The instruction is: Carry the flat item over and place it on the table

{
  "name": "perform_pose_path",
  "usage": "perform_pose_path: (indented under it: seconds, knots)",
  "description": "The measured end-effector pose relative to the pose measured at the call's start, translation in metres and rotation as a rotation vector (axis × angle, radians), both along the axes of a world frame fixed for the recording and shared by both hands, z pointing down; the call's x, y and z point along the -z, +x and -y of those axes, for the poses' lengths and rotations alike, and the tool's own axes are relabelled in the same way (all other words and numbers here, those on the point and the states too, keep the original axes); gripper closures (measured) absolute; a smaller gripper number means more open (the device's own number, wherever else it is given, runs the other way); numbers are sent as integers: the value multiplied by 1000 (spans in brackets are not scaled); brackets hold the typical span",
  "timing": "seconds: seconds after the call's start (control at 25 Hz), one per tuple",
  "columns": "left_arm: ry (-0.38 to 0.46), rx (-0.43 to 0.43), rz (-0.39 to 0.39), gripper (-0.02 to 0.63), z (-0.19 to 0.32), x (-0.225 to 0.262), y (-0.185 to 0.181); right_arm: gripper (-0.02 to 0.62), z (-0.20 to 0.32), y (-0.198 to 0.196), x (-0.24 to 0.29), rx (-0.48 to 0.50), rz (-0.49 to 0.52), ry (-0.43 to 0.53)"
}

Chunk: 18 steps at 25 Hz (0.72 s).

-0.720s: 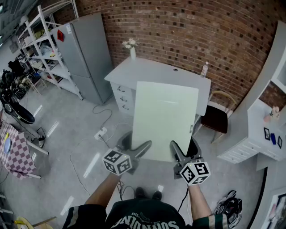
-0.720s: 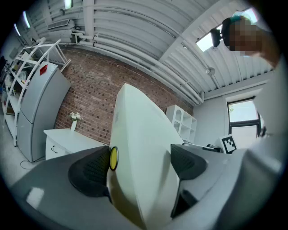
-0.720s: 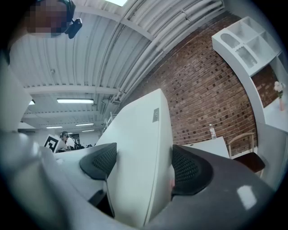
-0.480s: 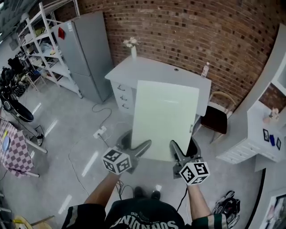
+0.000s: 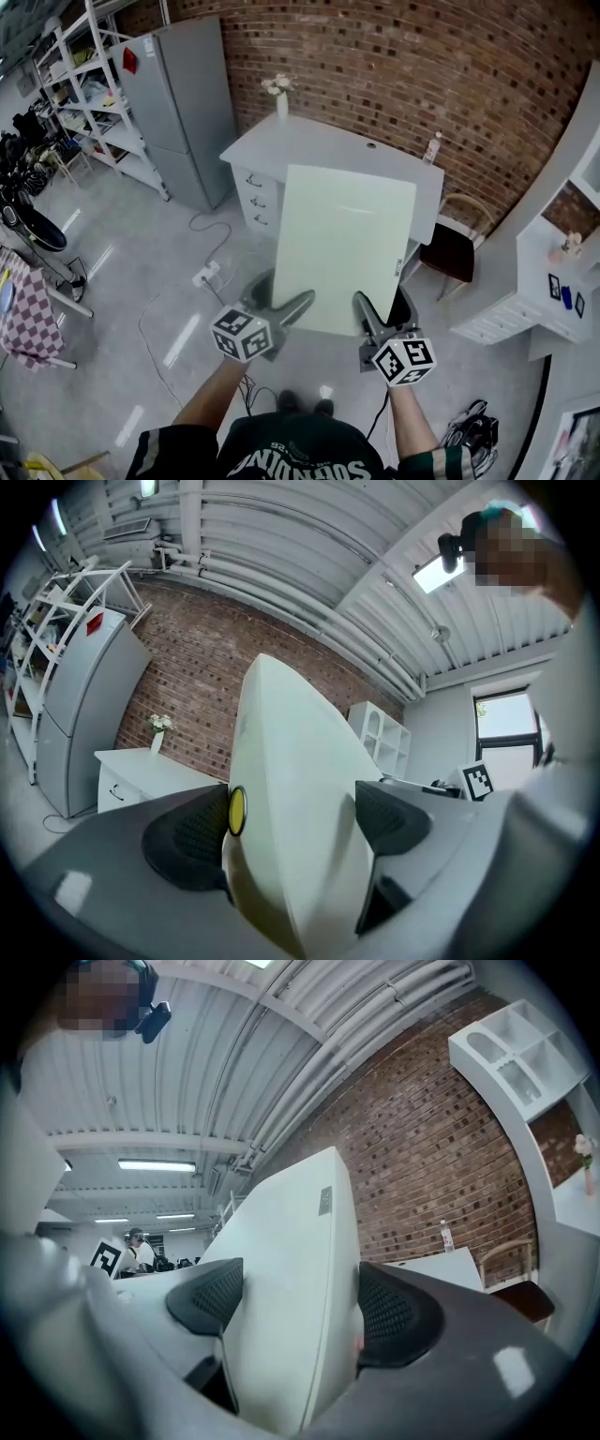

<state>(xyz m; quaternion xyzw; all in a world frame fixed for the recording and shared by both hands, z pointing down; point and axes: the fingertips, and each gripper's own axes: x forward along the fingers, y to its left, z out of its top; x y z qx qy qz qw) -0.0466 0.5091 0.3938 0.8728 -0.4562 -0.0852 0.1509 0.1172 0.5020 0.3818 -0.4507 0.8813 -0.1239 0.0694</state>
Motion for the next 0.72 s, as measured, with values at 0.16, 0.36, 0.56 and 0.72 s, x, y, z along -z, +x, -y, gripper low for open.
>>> perform_pose_path:
  seconds: [0.16,0.36,0.56,0.72]
  knots:
    - [4,-10,0,181,4,-3,-12,219,2,-13,-3,-8,-5,2]
    - [13,-33,2,181,7,-6,-28,219,2,-28,-6,-31,-8,4]
    - [12,-60,1,181,13,-5,-34,219,2,-34,-6,-63,-1,-4]
    - [10,-74,3,181,20,-5,-39,219,7,-39,-6,-73,-2,-2]
